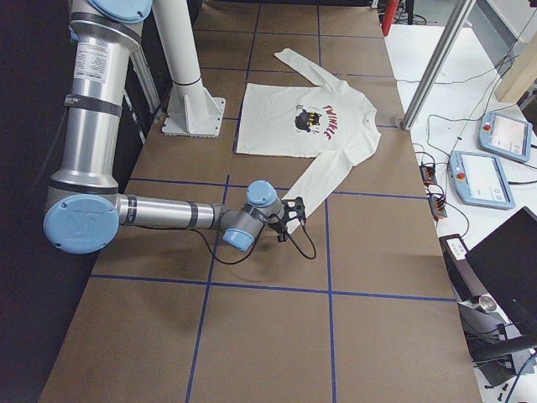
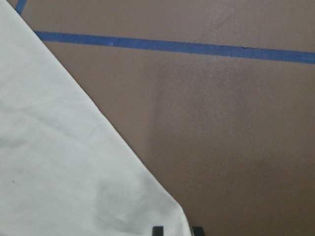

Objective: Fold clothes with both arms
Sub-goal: 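Move the right gripper to the cuff of the sleeve nearest it and grasp, then lift the sleeve with the right gripper and carry it across the shirt body, then release the sleeve and withdraw the right gripper while the left gripper approaches the other cuff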

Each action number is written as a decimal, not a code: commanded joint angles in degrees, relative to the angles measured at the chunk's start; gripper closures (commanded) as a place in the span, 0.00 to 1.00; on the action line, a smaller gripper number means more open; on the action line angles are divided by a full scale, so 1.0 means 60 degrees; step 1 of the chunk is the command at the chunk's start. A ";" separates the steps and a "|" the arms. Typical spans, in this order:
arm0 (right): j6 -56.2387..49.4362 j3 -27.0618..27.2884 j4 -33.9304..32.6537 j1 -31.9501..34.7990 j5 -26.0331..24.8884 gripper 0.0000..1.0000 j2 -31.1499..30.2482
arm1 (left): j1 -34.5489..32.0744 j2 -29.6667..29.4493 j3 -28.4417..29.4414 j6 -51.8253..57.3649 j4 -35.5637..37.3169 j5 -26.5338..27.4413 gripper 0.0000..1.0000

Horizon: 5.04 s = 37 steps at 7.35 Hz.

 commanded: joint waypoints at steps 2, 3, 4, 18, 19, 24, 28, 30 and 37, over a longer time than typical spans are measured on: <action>-0.0101 0.0090 0.0000 0.0008 -0.0104 1.00 -0.0012 | -0.0007 0.0007 -0.0001 0.0000 0.0000 0.0000 0.00; -0.0130 0.0323 -0.0043 0.0023 -0.0220 1.00 -0.0012 | 0.0008 0.0007 -0.0001 0.0000 0.0000 0.0000 0.00; -0.0145 0.0732 -0.0160 0.0081 -0.0178 1.00 0.0003 | -0.0007 0.0007 -0.0001 0.0000 0.0000 0.0000 0.00; 0.1681 -0.3573 -0.9086 -0.3680 -0.6398 1.00 1.3121 | 0.0008 -0.0008 0.0305 -0.0044 0.0015 0.0000 0.00; 0.2542 -0.4658 -0.8806 -0.3944 -0.6577 1.00 1.3810 | 0.0008 -0.0008 0.0321 -0.0044 0.0015 0.0000 0.00; 0.4117 -0.6307 -0.8217 -0.4313 -0.7107 0.01 1.5059 | 0.0008 -0.0023 0.0292 -0.0073 0.0015 0.0000 0.00; 0.4309 -0.6354 -0.8319 -0.3497 -0.5257 0.00 1.5223 | 0.0022 -0.0154 0.0089 -0.0161 -0.0377 0.0015 0.00; 0.3742 -0.5759 -0.9614 -0.2531 -0.3351 0.00 1.4874 | 0.0907 -0.0125 0.0087 -0.1691 -0.1692 -0.0015 0.00; -0.1677 0.1778 -1.0400 0.0474 0.0143 0.00 0.7341 | 0.5817 0.1966 -0.1363 -0.3865 -0.2896 0.1859 0.00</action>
